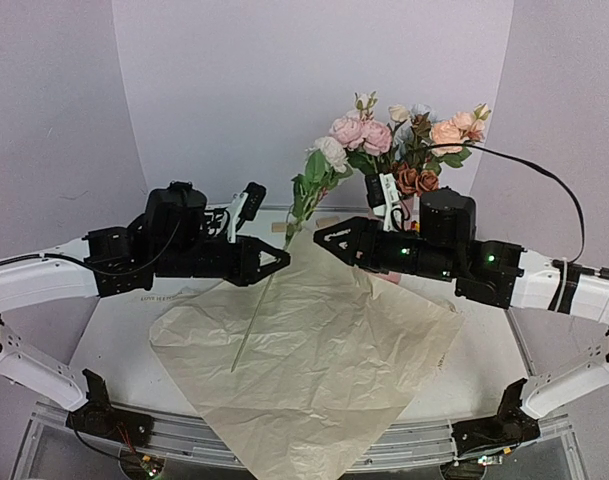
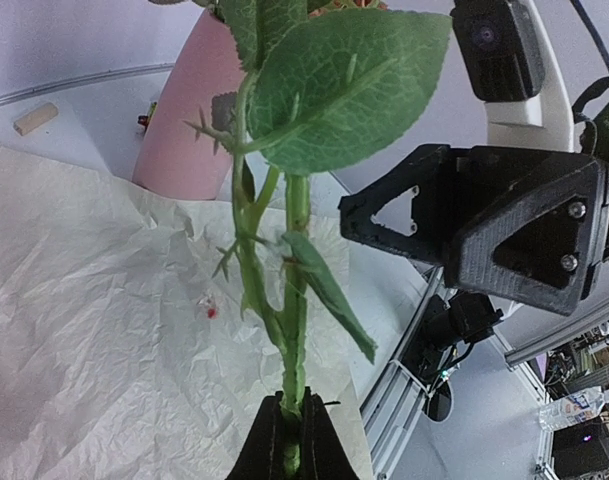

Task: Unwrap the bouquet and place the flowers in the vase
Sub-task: Pick up the fake flower from the wrapping paper, then insert the fake flower into the vase.

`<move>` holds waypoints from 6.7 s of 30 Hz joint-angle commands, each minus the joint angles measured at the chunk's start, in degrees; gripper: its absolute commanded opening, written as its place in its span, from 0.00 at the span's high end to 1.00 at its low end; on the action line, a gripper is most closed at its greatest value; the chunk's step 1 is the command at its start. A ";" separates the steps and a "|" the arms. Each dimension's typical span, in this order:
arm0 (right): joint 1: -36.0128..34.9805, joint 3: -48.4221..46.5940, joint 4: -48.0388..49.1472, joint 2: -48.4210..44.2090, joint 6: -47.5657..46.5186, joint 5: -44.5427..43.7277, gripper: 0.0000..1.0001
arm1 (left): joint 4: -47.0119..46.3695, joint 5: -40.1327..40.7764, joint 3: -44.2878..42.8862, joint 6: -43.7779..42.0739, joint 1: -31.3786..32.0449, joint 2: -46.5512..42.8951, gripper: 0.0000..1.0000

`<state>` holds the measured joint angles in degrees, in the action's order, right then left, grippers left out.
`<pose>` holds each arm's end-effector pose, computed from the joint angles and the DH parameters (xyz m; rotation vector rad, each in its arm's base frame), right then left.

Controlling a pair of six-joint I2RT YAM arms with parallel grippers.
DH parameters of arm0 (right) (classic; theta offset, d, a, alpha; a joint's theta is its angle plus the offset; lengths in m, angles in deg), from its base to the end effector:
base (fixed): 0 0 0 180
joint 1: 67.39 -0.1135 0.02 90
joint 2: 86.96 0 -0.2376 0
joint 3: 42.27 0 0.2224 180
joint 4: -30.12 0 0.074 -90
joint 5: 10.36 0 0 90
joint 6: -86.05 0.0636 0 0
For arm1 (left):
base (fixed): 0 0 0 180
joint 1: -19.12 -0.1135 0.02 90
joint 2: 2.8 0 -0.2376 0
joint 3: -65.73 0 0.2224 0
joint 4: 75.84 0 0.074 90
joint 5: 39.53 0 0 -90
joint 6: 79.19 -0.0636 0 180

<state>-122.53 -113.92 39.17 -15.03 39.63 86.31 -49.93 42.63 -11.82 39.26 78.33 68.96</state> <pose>0.1678 0.2539 0.3592 -0.2687 1.5772 1.4730 0.1438 -0.2583 0.3145 0.6523 1.9933 -1.1171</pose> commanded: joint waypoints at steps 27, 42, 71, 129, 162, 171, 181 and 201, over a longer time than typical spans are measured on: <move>-8.70 -25.42 3.68 20.73 0.52 -9.26 0.97 | -3.15 5.95 8.51 -0.17 0.21 -15.07 0.89; -8.62 -31.95 -7.70 7.50 -35.75 -20.23 1.00 | -3.14 9.77 12.30 0.26 0.21 -21.79 0.06; 2.08 -59.07 -11.74 11.15 -60.15 -38.67 1.00 | -3.09 8.83 10.31 0.29 0.21 -17.46 0.07; 13.76 -41.96 -3.62 13.16 -47.66 -29.34 1.00 | -3.14 9.32 10.08 0.36 0.21 -15.30 0.08; 17.96 -27.52 -2.95 13.56 -39.45 -32.26 1.00 | -3.14 9.16 9.64 -0.06 0.22 -14.70 0.08; 19.42 -23.66 -0.92 12.98 -34.45 -32.28 1.00 | -3.14 9.40 10.45 0.11 0.21 -16.13 0.08; 19.45 -19.54 -0.81 13.16 -31.55 -31.54 1.00 | -3.14 9.37 11.11 0.46 0.21 -16.55 0.08; 19.45 -15.42 -0.54 14.24 -29.70 -31.12 1.00 | -3.11 9.28 11.73 0.90 0.21 -17.02 0.08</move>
<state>-103.10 -130.35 39.42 -1.62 8.78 55.20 -51.24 51.70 0.27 39.78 78.39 53.12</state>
